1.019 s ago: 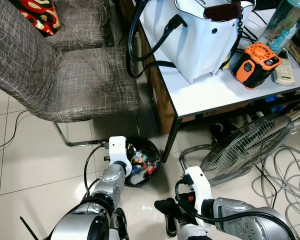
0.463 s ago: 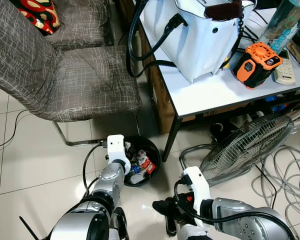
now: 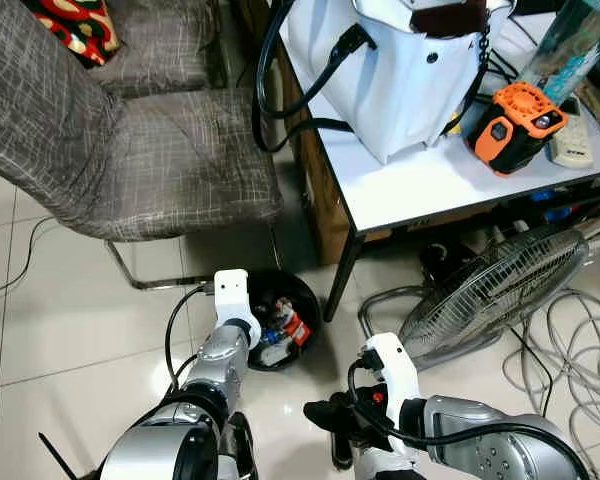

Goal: Picking trash to rubbish bin

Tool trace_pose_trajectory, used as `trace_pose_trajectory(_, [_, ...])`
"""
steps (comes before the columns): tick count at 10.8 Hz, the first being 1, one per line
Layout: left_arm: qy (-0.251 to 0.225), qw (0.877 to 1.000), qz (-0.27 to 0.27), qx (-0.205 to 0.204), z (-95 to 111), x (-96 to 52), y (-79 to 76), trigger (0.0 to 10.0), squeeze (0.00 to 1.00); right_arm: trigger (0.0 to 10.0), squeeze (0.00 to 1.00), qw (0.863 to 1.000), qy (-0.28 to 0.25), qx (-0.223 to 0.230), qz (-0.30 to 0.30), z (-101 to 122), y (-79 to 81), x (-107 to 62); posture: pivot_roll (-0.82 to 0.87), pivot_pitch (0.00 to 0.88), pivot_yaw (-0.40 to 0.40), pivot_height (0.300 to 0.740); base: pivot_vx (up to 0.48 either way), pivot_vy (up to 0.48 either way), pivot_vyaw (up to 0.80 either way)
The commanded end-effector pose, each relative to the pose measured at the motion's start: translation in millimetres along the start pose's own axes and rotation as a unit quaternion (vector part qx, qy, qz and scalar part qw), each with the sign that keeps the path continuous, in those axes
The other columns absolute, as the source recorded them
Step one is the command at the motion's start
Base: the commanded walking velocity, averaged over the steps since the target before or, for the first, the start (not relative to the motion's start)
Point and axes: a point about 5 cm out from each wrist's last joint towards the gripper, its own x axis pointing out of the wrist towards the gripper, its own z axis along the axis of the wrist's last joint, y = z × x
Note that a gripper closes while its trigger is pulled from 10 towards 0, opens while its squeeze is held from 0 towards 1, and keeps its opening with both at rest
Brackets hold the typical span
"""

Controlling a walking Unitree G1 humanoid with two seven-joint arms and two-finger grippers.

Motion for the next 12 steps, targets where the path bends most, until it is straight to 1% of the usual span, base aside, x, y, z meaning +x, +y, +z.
trace_pose_trajectory(1, [0.016, 1.0, 0.008, -0.003, -11, -3.0, 1.4, 10.0, 1.0, 10.0, 1.0, 1.0, -0.001, -0.002, -0.002, -3, 2.4, -1.6, -0.27, 0.32, 0.009, 0.74, 0.0, 0.0, 0.0])
trace_pose_trajectory(3, [0.016, 1.0, 0.009, -0.004, -11, -3.2, 3.0, 10.0, 1.0, 10.0, 1.0, 1.0, 0.0, -0.002, -0.002, -3, 1.8, -1.5, -0.26, 0.32, 0.007, 0.74, 0.0, 0.0, 0.0])
trace_pose_trajectory(5, [0.011, 1.0, 0.009, 0.003, -10, -3.6, 7.0, 10.0, 1.0, 10.0, 1.0, 1.0, -0.003, -0.007, -0.004, 1, -1.4, 1.8, -0.24, 0.299, 0.005, 0.74, 0.0, 0.0, 0.0])
trace_pose_trajectory(6, [0.003, 1.0, 0.018, 0.013, -10, -6.7, 21.8, 10.0, 1.0, 10.0, 1.0, 1.0, -0.012, -0.014, -0.008, 8, -4.1, 7.5, -0.22, 0.282, 0.006, 0.74, 0.0, 0.0, 0.0])
trace_pose_trajectory(7, [-0.002, 0.999, 0.036, 0.018, -14, -12.5, 41.9, 10.0, 1.0, 10.0, 1.0, 1.0, -0.018, -0.019, -0.011, 13, -6.2, 13.0, -0.19, 0.266, 0.008, 0.74, 0.0, 0.0, 0.0])
trace_pose_trajectory(8, [-0.002, 0.999, 0.042, 0.019, -16, -15.1, 49.1, 10.0, 1.0, 10.0, 1.0, 0.999, -0.02, -0.022, -0.012, 15, -7.3, 15.2, -0.19, 0.254, 0.01, 0.74, 0.0, 0.0, 0.0])
trace_pose_trajectory(10, [-0.01, 0.998, 0.056, 0.022, -24, -28.0, 75.6, 10.0, 1.0, 10.0, 1.0, 0.999, -0.034, -0.033, -0.023, 23, -14.3, 26.1, -0.15, 0.214, 0.015, 0.74, 0.0, 0.0, 0.0])
trace_pose_trajectory(11, [-0.018, 0.998, 0.059, 0.029, -26, -32.5, 82.1, 10.0, 1.0, 10.0, 1.0, 0.998, -0.04, -0.039, -0.026, 27, -16.3, 30.7, -0.14, 0.205, 0.016, 0.74, 0.0, 0.0, 0.0])
trace_pose_trajectory(12, [-0.035, 0.997, 0.06, 0.04, -24, -37.2, 87.9, 10.0, 1.0, 10.0, 1.0, 0.996, -0.055, -0.058, -0.034, 38, -20.5, 38.6, -0.12, 0.178, 0.017, 0.74, 0.0, 0.0, 0.0])
